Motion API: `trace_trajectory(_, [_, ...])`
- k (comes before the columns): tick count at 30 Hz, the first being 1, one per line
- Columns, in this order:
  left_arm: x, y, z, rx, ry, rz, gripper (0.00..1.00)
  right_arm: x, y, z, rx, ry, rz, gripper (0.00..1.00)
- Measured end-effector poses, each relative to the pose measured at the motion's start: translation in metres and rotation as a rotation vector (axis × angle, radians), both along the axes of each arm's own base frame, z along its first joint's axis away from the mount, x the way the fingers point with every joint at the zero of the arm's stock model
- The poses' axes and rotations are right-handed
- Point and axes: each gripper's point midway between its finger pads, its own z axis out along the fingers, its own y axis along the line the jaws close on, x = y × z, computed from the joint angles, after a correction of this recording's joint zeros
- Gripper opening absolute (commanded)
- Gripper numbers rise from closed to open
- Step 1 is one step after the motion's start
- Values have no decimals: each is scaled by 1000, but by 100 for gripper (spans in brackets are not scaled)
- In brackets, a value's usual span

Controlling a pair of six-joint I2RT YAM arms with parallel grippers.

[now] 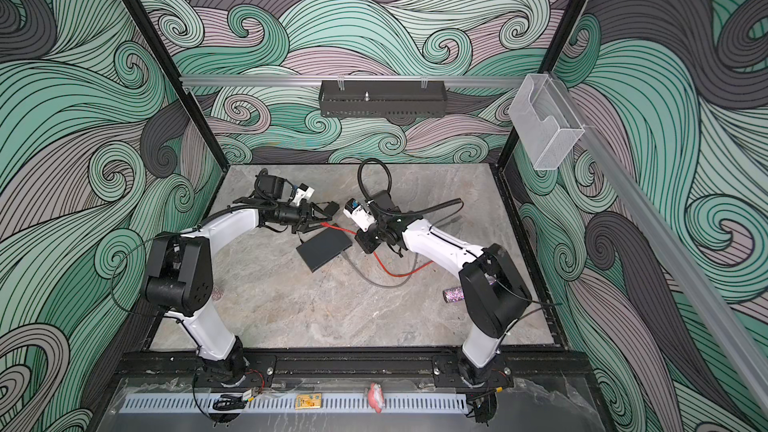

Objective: Insert the plug into the switch port

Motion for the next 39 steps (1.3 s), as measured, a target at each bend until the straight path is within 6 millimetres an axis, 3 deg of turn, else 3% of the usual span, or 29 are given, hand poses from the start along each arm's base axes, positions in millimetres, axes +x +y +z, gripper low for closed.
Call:
trace_trajectory(7, [0, 2, -3, -2, -9, -2, 30, -3, -3, 0, 30, 53, -4, 6])
trace_trajectory(11, [-1, 4, -5, -2, -5, 1, 19, -2, -4, -3, 39, 86, -10, 7])
trace_trajectory(22, [0, 5, -5, 3, -9, 3, 14, -5, -2, -7, 51, 120, -1, 9])
trace_trajectory(25, [0, 5, -5, 3, -9, 3, 12, -6, -1, -6, 56, 124, 1, 13])
trace_trajectory(30, [0, 5, -5, 4, -10, 2, 12, -6, 3, 0, 69, 122, 20, 29])
trace_trajectory(39, [-2, -2, -3, -4, -27, -17, 13, 12, 31, 19, 116, 92, 66, 31])
